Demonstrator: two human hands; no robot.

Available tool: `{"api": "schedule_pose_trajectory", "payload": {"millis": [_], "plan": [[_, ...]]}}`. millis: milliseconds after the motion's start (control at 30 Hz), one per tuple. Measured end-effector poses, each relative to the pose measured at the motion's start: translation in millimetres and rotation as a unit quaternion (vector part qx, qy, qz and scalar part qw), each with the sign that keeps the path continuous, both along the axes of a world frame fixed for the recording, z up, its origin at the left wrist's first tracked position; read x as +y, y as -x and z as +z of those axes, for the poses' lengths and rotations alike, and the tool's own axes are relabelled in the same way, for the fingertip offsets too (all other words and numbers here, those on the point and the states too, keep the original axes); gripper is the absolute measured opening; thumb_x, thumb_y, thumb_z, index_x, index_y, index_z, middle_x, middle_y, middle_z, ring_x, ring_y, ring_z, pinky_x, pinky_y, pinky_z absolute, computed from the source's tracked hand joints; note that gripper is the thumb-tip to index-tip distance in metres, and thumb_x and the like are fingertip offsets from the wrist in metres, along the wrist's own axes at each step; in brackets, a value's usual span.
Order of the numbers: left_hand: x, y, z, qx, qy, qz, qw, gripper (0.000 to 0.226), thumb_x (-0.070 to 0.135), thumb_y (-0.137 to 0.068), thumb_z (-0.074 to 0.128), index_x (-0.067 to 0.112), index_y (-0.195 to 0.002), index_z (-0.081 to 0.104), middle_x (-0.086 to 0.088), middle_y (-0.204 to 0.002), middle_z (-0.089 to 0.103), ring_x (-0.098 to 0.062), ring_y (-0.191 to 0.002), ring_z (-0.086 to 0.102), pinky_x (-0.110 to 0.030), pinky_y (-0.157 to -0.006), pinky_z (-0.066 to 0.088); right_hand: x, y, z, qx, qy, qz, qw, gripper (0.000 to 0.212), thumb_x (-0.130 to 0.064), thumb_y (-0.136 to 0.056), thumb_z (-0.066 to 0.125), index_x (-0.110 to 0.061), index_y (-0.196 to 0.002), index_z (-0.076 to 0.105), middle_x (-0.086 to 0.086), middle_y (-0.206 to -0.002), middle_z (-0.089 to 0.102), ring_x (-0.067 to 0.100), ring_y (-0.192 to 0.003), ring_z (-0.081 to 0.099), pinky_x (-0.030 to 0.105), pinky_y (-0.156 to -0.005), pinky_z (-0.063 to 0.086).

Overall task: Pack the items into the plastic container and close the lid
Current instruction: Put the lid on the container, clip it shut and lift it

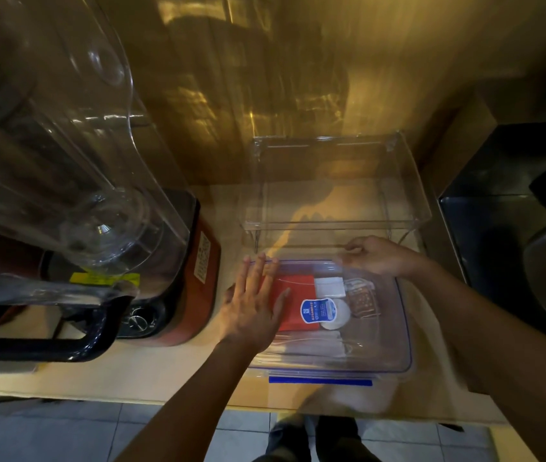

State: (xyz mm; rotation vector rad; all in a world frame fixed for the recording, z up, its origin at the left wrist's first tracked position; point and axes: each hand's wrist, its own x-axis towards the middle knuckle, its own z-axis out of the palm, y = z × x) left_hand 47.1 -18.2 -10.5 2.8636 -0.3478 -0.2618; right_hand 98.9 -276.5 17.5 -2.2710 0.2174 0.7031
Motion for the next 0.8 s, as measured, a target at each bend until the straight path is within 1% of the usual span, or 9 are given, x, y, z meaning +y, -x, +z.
{"api": "schedule_pose_trajectory", "payload": {"millis": [67,133,300,400,467,533,600,667,800], "plan": [[0,-1,0,0.003,0.005,-0.001,1.000,0.059,0.060,-0.091,0.016,0.041,-0.144,0.000,0.010,-0.160,0.002,-0.012,-0.145,-0.009,-0.046,-0.113,0.020,0,6,-1,-0.014,-0.059,-0.042,0.997,0.067,-0.031,-0.076,0.075,-0.008,-0.132,0.047,0.013,-0.129,0.059,0.022,-0.109,0.059,0.035,-0.095,0.049],[0,0,0,0.007,0.007,-0.001,1.000,0.059,0.060,-0.091,0.017,0.040,-0.145,-0.001,0.010,-0.160,0.002,-0.012,-0.145,-0.009,-0.047,-0.113,0.019,1,11,0,-0.051,-0.062,-0.053,0.995,0.070,-0.024,-0.074,0.078,-0.009,-0.134,0.045,0.013,-0.131,0.056,0.024,-0.112,0.057,0.036,-0.094,0.049],[-1,0,2,0.009,0.006,-0.006,1.000,0.060,0.060,-0.091,0.015,0.039,-0.145,-0.003,0.009,-0.160,0.000,-0.013,-0.145,-0.010,-0.046,-0.115,0.014,4,20,2,-0.124,0.011,0.013,0.992,0.049,-0.032,-0.078,0.073,-0.013,-0.121,0.058,0.004,-0.110,0.053,0.018,-0.101,0.054,0.028,-0.083,0.043],[-2,2,6,0.002,-0.016,-0.014,1.000,0.060,0.056,-0.093,0.016,0.033,-0.147,0.002,0.004,-0.160,0.003,-0.016,-0.146,-0.007,-0.042,-0.117,0.006,6,25,1,-0.138,0.009,0.007,0.990,0.042,-0.030,-0.079,0.071,-0.013,-0.116,0.061,0.000,-0.103,0.051,0.020,-0.097,0.056,0.034,-0.086,0.048],[-4,8,13,-0.018,-0.018,-0.026,0.999,0.058,0.049,-0.096,0.023,0.022,-0.147,0.015,-0.002,-0.158,0.018,-0.020,-0.147,0.007,-0.040,-0.117,0.008,9,29,1,-0.147,0.000,-0.011,0.989,0.038,-0.026,-0.081,0.070,-0.012,-0.116,0.060,0.003,-0.107,0.055,0.022,-0.101,0.057,0.040,-0.090,0.050],[-7,20,20,-0.072,-0.005,-0.087,0.994,0.050,0.040,-0.096,0.033,0.013,-0.137,0.042,-0.010,-0.144,0.046,-0.025,-0.138,0.034,-0.042,-0.114,0.022,11,30,0,-0.161,0.009,-0.016,0.987,0.037,-0.021,-0.082,0.069,-0.011,-0.116,0.060,0.007,-0.114,0.057,0.023,-0.105,0.057,0.037,-0.093,0.047],[-11,41,20,-0.138,0.001,-0.179,0.974,0.047,0.038,-0.090,0.038,0.010,-0.123,0.057,-0.012,-0.127,0.062,-0.029,-0.123,0.054,-0.046,-0.105,0.038,11,30,-2,-0.166,0.011,-0.013,0.986,0.039,-0.021,-0.082,0.069,-0.010,-0.118,0.060,0.010,-0.119,0.058,0.023,-0.109,0.055,0.032,-0.094,0.043],[-15,69,11,-0.168,0.008,-0.248,0.954,0.052,0.041,-0.088,0.041,0.008,-0.126,0.055,-0.015,-0.129,0.061,-0.033,-0.122,0.054,-0.052,-0.104,0.040,11,30,-2,-0.161,0.010,-0.016,0.987,0.041,-0.023,-0.082,0.069,-0.010,-0.120,0.058,0.010,-0.122,0.057,0.023,-0.112,0.054,0.032,-0.097,0.043],[-14,106,-15,-0.190,-0.088,-0.298,0.931,0.079,0.056,-0.083,0.054,0.008,-0.142,0.031,-0.015,-0.141,0.049,-0.031,-0.133,0.042,-0.061,-0.109,0.018,12,32,0,-0.155,0.018,-0.018,0.988,0.045,-0.027,-0.083,0.068,-0.011,-0.123,0.057,0.008,-0.124,0.056,0.023,-0.113,0.054,0.036,-0.099,0.044]]}}
